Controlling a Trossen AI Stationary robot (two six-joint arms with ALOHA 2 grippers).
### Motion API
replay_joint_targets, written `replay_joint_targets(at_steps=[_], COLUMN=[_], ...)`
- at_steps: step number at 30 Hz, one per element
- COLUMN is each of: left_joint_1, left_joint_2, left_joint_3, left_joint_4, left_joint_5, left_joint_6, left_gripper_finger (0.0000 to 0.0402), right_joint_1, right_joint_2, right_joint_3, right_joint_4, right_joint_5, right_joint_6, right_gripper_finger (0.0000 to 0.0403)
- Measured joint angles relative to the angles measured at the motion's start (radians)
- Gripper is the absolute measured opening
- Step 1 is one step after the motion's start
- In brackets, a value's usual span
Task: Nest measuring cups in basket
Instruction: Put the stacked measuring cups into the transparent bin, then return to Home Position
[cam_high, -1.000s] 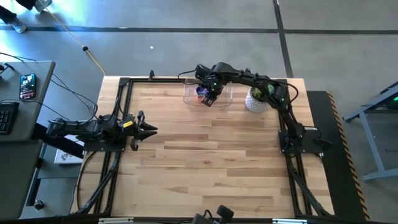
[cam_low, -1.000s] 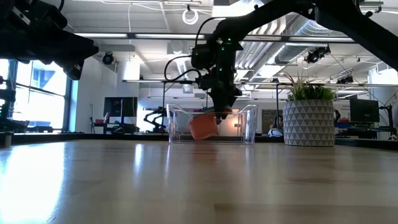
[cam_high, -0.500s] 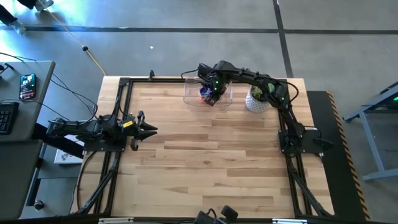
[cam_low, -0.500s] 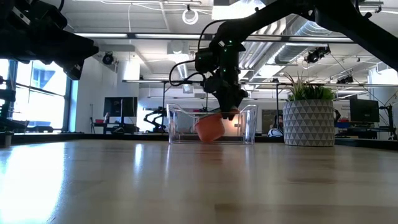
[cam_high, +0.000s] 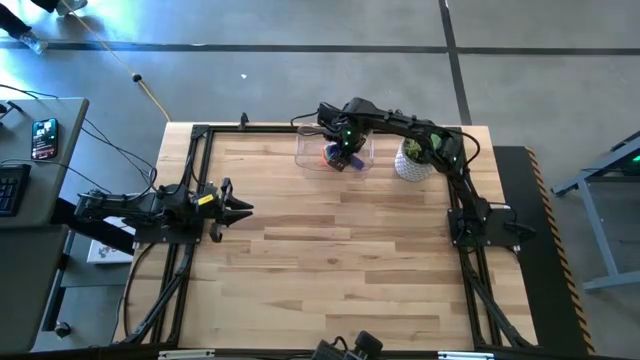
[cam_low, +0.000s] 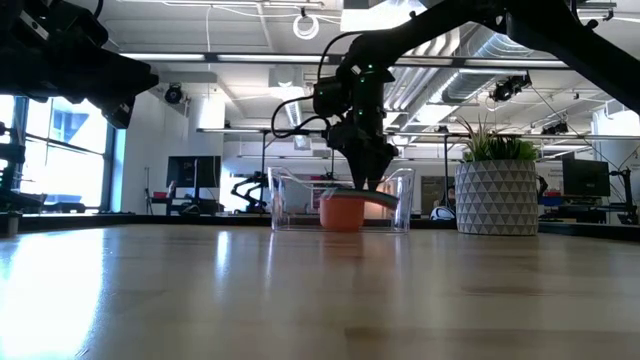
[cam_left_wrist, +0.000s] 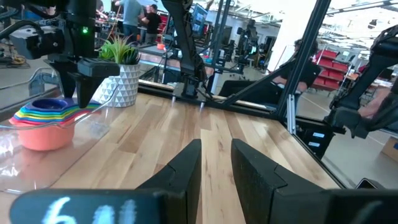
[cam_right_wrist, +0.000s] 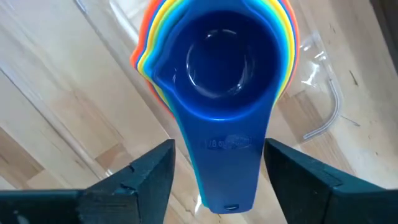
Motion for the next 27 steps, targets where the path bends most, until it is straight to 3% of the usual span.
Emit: replay_joint_targets(at_steps=[8, 19, 23, 27], left_joint_1=[0.000, 0.000, 0.000, 0.000], left_joint_2=[0.000, 0.000, 0.000, 0.000], left_joint_3=[0.000, 0.000, 0.000, 0.000], left_joint_4=[0.000, 0.000, 0.000, 0.000], left_joint_5=[0.000, 0.000, 0.000, 0.000], left_joint_6=[0.000, 0.000, 0.000, 0.000], left_gripper_finger=[0.0078, 0.0078, 0.0078, 0.0078], right_joint_1=[0.000, 0.011, 0.091, 0.233], right_joint_2=[-0.009, -0.152, -0.229, -0.306], right_joint_3=[0.000, 0.000, 0.000, -0.016], right_joint_4=[0.000, -0.008, 0.048, 0.186], right_joint_5=[0.004, -0.007, 0.004, 0.133], right_joint_6=[0.056, 0.130, 0.110, 0.058], right_gripper_finger=[0.0237, 0.0238, 0.0238, 0.0238])
